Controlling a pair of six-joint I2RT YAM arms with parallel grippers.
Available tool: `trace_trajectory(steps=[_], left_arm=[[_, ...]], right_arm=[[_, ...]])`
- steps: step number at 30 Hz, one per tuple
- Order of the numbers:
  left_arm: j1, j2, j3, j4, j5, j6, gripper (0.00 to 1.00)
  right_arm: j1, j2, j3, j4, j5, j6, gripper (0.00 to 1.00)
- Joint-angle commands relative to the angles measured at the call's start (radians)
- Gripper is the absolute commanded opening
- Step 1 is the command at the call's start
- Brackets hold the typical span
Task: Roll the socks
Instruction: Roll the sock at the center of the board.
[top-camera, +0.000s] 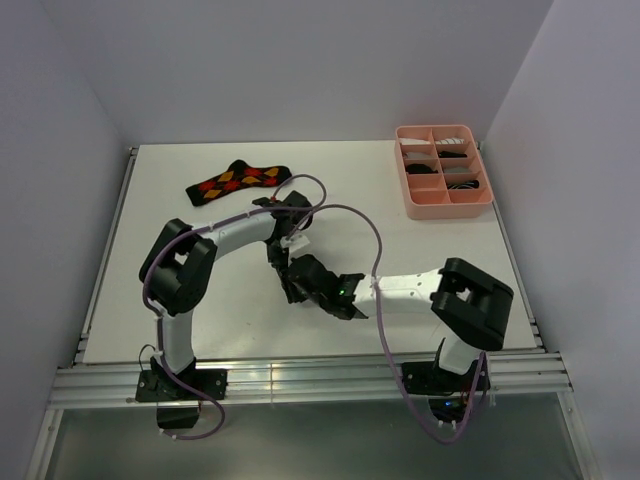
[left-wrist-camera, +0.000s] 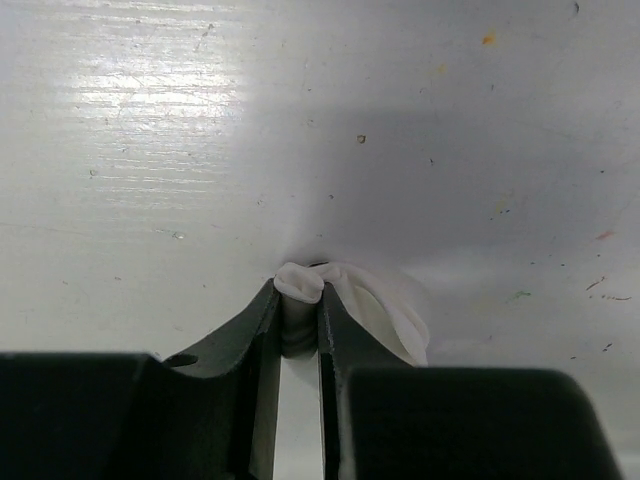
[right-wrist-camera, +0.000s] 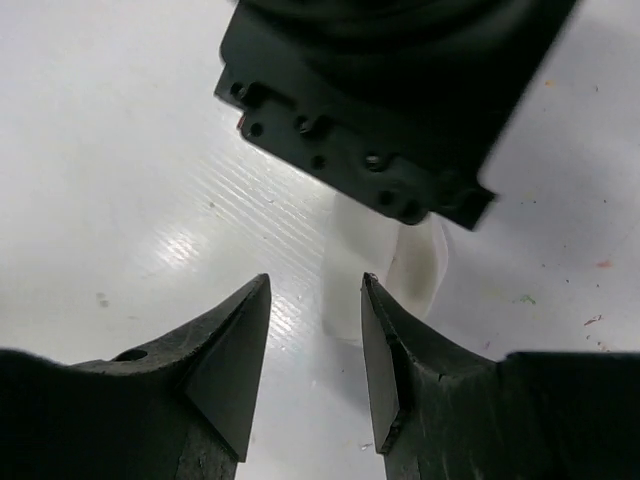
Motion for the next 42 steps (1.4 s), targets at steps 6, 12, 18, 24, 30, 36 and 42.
trace_trajectory(steps=[6,12,18,24,30,36,42], left_arm=[[-0.014,0.032,0.025,-0.067,-0.022,0.028,0.01],[-0.016,0.007,-0.002,-0.044,-0.005,0.026,0.03],[-0.014,-0.037,-0.022,-0.01,0.029,0.022,0.15],[-0.009,-0.123,-0.048,0.04,0.035,-0.003,0.36],[0.024,-0.318,-0.18,0.226,0.005,-0.078,0.7],[0.116,-0.516,-0.384,0.395,0.079,-0.161,0.69],[0.139,-0.587,-0.599,0.594,0.243,-0.19,0.66]], right_arm=[[0.116,0.181,0.149,-0.123,0.295,-0.125,0.48],[0.134,0.238,0.145,-0.125,0.343,-0.12,0.36],[0.132,0.284,0.128,-0.143,0.348,-0.071,0.0],[0.091,0.184,0.009,-0.03,0.132,-0.01,0.0],[-0.031,0.099,-0.113,0.113,-0.199,0.09,0.0],[-0.186,0.101,-0.222,0.348,-0.57,0.23,0.0],[-0.315,0.224,-0.289,0.592,-0.804,0.39,0.0]])
